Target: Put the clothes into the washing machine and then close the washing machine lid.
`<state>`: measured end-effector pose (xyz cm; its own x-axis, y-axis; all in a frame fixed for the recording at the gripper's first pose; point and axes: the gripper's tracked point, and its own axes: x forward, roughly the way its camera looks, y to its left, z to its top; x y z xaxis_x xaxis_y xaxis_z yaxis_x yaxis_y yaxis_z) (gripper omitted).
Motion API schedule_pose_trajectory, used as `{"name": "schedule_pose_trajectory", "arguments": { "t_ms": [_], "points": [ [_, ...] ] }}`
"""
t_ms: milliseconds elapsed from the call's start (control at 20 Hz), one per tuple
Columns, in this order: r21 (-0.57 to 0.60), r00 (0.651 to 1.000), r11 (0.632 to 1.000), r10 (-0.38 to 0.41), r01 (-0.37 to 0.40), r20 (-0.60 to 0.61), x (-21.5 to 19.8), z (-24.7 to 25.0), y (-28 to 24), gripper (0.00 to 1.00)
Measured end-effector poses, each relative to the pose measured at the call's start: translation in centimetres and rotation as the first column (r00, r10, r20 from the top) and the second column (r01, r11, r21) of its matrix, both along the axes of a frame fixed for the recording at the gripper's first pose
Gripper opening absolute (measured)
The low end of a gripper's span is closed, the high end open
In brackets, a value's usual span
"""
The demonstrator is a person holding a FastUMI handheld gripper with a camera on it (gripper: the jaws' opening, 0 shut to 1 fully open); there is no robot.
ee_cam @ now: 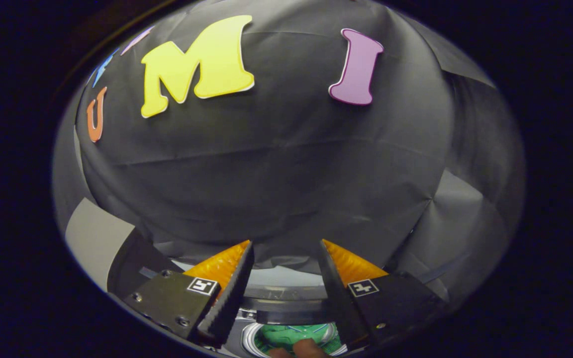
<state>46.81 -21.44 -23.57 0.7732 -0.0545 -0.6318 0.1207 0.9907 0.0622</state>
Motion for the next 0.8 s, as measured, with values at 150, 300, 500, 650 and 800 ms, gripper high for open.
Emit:
{"name": "schedule_pose_trajectory", "arguments": {
  "t_ms": [150, 300, 500, 650, 800],
  "points": [
    [-0.008, 1.000, 1.000, -0.002, 0.002, 0.015, -0.7, 0.1, -0.1, 0.81],
    [-0.019, 1.000, 1.000, -0.016, 0.016, 0.010, -1.7, 0.2, 0.0, 0.81],
    [-0.035, 0.999, 0.999, -0.030, 0.031, 0.020, -3.8, 0.3, 0.2, 0.81],
    [-0.039, 0.999, 0.999, -0.038, 0.039, 0.010, -5.7, 0.2, 0.5, 0.81],
    [-0.045, 0.999, 0.998, -0.053, 0.053, -0.001, -7.9, -0.1, 0.8, 0.81]
  ]
}}
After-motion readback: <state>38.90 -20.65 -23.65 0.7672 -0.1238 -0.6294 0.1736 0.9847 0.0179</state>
